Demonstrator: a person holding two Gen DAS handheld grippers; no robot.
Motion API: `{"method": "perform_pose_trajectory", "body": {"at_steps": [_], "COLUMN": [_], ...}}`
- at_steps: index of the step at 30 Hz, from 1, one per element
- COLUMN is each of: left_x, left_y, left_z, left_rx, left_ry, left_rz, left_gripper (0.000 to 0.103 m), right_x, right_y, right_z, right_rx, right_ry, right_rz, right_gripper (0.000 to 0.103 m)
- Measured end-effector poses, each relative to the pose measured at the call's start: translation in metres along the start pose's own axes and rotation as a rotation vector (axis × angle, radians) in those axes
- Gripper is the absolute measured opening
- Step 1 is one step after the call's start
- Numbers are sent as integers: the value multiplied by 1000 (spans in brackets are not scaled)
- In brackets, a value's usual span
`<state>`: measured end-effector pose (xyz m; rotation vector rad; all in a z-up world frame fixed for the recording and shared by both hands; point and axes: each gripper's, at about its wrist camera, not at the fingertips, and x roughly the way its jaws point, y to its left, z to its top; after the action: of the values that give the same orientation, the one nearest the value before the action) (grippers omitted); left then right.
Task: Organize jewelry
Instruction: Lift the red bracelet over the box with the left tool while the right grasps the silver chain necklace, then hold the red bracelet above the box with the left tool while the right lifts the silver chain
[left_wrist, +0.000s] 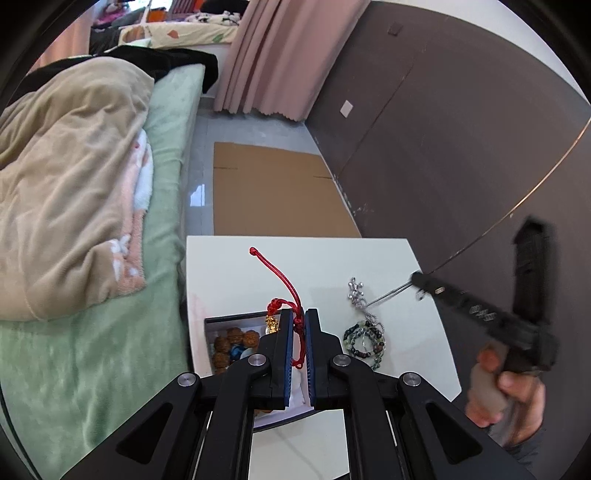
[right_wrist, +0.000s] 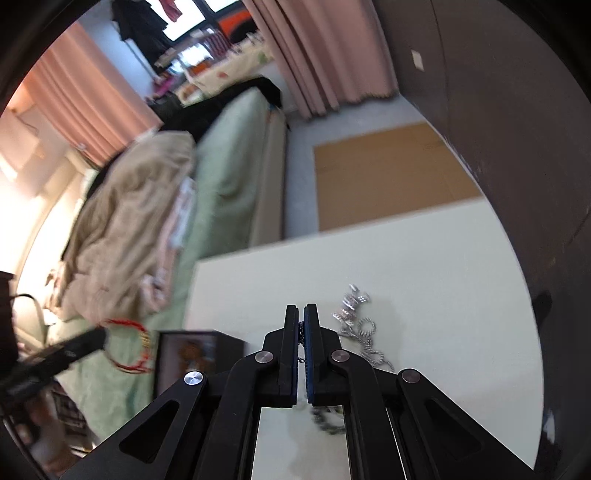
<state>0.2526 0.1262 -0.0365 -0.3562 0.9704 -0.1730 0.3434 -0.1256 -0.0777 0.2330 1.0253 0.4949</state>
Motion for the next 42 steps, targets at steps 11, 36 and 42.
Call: {"method": "perform_pose_trajectory", "body": {"at_steps": [11, 36, 42], "left_x": [-36, -104, -108], "left_y": [11, 50, 59], "left_z": [-3, -14, -18], "left_rx": [-18, -71, -79], "left_ry": [-64, -171, -169], "left_rz": [-14, -10, -6], "left_gripper": [6, 6, 6], "right_x": [-92, -203, -182], "right_y": [75, 244, 257], "right_z": [29, 20, 2], "right_rx": [-107, -369, -386], "right_ry": [-195, -415, -369], "right_rz": [70, 171, 197], "right_gripper": [4, 4, 4]}}
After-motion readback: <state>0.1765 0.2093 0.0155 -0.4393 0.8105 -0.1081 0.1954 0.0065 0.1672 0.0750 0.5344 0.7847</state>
